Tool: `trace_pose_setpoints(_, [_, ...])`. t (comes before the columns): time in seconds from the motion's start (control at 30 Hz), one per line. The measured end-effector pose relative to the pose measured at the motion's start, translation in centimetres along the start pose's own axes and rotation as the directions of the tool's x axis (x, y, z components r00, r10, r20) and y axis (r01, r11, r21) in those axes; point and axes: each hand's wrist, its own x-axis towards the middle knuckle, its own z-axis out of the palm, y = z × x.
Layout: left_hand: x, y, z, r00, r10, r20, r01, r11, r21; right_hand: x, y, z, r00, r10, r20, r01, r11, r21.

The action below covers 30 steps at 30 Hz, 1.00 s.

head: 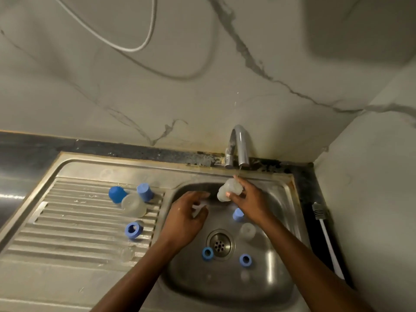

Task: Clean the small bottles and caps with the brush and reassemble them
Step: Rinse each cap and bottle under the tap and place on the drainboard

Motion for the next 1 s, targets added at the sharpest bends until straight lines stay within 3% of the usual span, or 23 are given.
trace_pose_setpoints(0.13, [3.4,3.0,2.1,0.980,0.161,0.121,-0.162,0.987,0.005,0.0,-2.3,-2.8,0.999,-0.052,-0.011,0.052,0.999,0.004])
trace_pose_setpoints(0.23, [5.3,4.1,3.7,0.975,0.123,0.183,-0.134,0.990,0.052,-0.3,-4.2,-4.1,0.994,-0.098,0.051,0.097,0.995,0.024])
trace_pose_setpoints(0.33, [6.3,3.9,4.6,0.983,0.100,0.154,-0.097,0.995,-0.026,-0.7,-5.8,-5.3,0.983,-0.179,0.046,0.181,0.982,-0.042])
trace_pose_setpoints(0.57, [6.5,4.0,5.4,0.989,0.059,0.134,-0.022,0.964,-0.264,-0.8,-7.1,-5.2,0.948,-0.187,-0.256,0.146,0.975,-0.170])
trace_pose_setpoints(0.63, [6.3,4.2,5.5,0.992,0.051,0.113,-0.016,0.958,-0.288,-0.4,-7.3,-4.3,0.960,-0.125,-0.249,0.127,0.992,-0.007])
trace_pose_setpoints(0.73, [6.3,4.1,5.7,0.999,0.007,0.037,0.006,0.937,-0.349,-0.1,-7.4,-2.9,0.989,-0.109,-0.096,0.135,0.938,0.319])
trace_pose_setpoints(1.0, [6.3,3.6,5.8,0.997,-0.006,0.074,0.032,0.933,-0.359,0.6,-7.3,-2.8,0.994,0.072,0.081,-0.100,0.900,0.424])
